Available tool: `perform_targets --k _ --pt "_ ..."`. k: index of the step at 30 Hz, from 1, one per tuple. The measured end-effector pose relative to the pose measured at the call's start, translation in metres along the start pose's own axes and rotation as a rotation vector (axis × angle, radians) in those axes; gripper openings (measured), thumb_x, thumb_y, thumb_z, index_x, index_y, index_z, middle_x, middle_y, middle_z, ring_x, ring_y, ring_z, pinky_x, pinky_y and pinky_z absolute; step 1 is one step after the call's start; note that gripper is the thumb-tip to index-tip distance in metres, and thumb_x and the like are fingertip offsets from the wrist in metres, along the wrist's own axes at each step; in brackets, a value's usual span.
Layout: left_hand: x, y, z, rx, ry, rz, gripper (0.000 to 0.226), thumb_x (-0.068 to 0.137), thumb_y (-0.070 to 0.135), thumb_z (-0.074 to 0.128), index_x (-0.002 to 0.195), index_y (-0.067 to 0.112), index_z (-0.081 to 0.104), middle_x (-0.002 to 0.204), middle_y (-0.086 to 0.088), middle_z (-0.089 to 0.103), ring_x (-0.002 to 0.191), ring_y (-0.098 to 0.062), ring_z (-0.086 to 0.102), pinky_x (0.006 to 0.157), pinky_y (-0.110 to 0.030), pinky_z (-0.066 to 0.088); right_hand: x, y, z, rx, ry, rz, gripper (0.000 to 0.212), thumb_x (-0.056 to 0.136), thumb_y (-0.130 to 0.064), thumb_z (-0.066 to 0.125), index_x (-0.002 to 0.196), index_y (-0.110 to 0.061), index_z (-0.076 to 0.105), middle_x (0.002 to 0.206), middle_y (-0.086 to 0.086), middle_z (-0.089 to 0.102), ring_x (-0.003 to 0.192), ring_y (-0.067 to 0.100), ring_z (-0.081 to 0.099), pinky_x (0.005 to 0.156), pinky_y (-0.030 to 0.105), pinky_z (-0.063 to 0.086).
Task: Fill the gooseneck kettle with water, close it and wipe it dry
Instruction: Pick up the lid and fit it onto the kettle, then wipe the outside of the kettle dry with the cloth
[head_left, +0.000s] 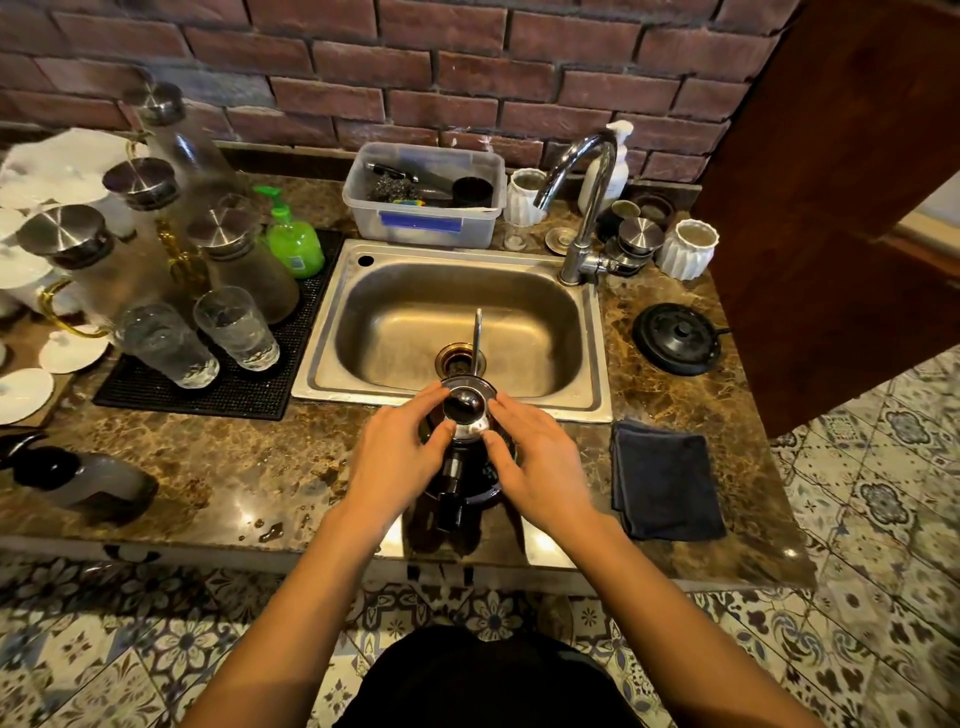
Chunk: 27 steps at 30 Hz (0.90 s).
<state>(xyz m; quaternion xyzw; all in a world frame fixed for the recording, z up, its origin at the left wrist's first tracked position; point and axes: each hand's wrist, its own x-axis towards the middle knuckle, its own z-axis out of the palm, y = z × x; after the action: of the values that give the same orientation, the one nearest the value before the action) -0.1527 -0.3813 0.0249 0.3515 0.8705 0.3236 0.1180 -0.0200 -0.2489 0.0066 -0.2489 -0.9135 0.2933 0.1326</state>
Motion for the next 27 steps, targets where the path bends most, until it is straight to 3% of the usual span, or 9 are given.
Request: perform_targets --k 5,10,12,17,21,27 --pt "-0.008 0.032 0.004 -0.136 0.208 0.043 0.039 0.092 0.026 0.073 0.130 0.018 0.069 0.138 0.002 0.067 0.123 -0.015 0.063 0.103 -0.036 0.052 -0.017 0.040 -0.024 0.050 0.048 0.008 0.040 0.096 -0.025 0.062 0.135 -0.016 0.063 0.138 0.004 0.064 0.129 0.019 0.057 0.111 0.029 0.039" --pt "-0.017 0.082 0.044 -0.205 0.297 0.259 0.025 0.092 0.013 0.073 0.116 0.009 0.076 0.120 -0.003 0.075 0.114 -0.013 0.066 0.104 -0.026 0.049 -0.043 0.101 -0.055 0.006 0.037 0.033 0.031 0.093 -0.020 0.067 0.124 -0.015 0.071 0.122 0.001 0.073 0.115 0.017 0.066 0.099 0.033 0.052" --pt "-0.019 0.101 0.070 -0.213 0.228 0.274 0.023 0.091 0.015 0.073 0.113 0.010 0.077 0.116 -0.002 0.076 0.109 -0.014 0.068 0.101 -0.020 0.047 -0.055 0.127 -0.067 -0.029 -0.003 0.073 0.030 0.093 -0.021 0.065 0.123 -0.018 0.071 0.120 -0.002 0.074 0.114 0.017 0.066 0.097 0.033 0.053" --pt "-0.026 0.133 0.147 -0.138 -0.071 0.255 0.025 0.089 0.024 0.069 0.110 0.014 0.078 0.112 0.000 0.078 0.105 -0.017 0.068 0.094 -0.027 0.047 -0.082 0.192 -0.093 -0.097 -0.087 0.180 0.031 0.090 -0.018 0.067 0.121 -0.018 0.071 0.119 -0.001 0.074 0.114 0.019 0.066 0.097 0.028 0.048" --pt "-0.029 0.152 0.197 -0.005 -0.321 0.191 0.033 0.094 0.029 0.066 0.125 0.019 0.071 0.122 0.000 0.073 0.115 -0.020 0.065 0.099 -0.026 0.042 -0.099 0.235 -0.111 -0.103 -0.174 0.225 0.036 0.086 -0.014 0.069 0.122 -0.015 0.070 0.121 0.004 0.072 0.115 0.025 0.065 0.099 0.035 0.048" --pt "-0.030 0.175 0.243 0.150 -0.516 0.129 0.042 0.099 0.031 0.059 0.140 0.021 0.058 0.138 0.000 0.064 0.128 -0.022 0.055 0.103 -0.028 0.039 -0.114 0.286 -0.119 -0.116 -0.331 0.143 0.049 0.068 -0.005 0.063 0.116 -0.011 0.073 0.122 0.010 0.071 0.114 0.032 0.066 0.102 0.029 0.042"
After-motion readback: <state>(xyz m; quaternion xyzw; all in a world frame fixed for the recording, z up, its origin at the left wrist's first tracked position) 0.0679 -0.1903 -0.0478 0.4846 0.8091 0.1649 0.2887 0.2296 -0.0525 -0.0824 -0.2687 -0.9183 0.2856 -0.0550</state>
